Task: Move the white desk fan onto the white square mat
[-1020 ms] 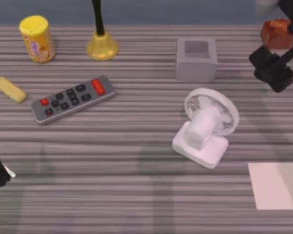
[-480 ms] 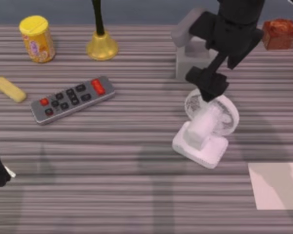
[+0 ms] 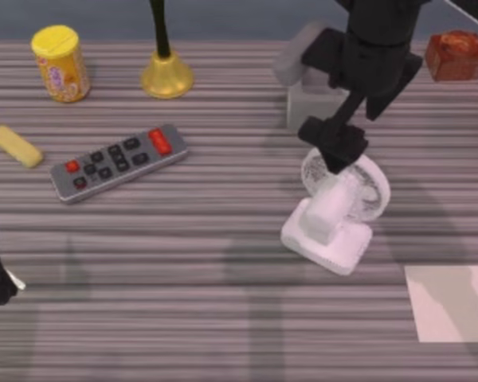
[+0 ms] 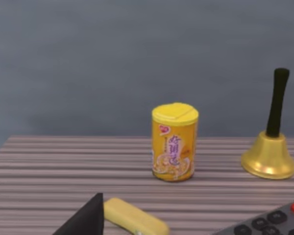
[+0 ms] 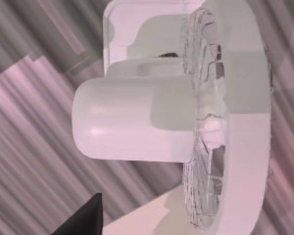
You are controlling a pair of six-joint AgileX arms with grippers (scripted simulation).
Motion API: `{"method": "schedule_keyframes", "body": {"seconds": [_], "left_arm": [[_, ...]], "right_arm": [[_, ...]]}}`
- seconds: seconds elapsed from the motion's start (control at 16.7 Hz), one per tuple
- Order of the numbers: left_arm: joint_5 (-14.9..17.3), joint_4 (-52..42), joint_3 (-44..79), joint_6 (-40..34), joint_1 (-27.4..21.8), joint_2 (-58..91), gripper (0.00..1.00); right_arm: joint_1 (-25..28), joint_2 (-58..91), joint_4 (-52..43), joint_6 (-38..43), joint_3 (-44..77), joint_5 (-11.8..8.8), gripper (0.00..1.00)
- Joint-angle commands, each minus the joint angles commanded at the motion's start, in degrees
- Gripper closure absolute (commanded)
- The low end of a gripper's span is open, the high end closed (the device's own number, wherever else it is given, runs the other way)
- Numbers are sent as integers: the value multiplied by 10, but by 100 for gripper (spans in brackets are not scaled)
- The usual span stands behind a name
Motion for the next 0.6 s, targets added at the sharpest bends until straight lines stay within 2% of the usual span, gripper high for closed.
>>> {"method": "schedule_keyframes", "body": {"seconds": [0.42,0.6], "left_arm": [[0,0,0,0,0,0,0],[0,0,0,0,0,0,0]], "right_arm": [[3,-12,107,0,-121,0,0],[3,-13,120,0,-133,0,0]]}}
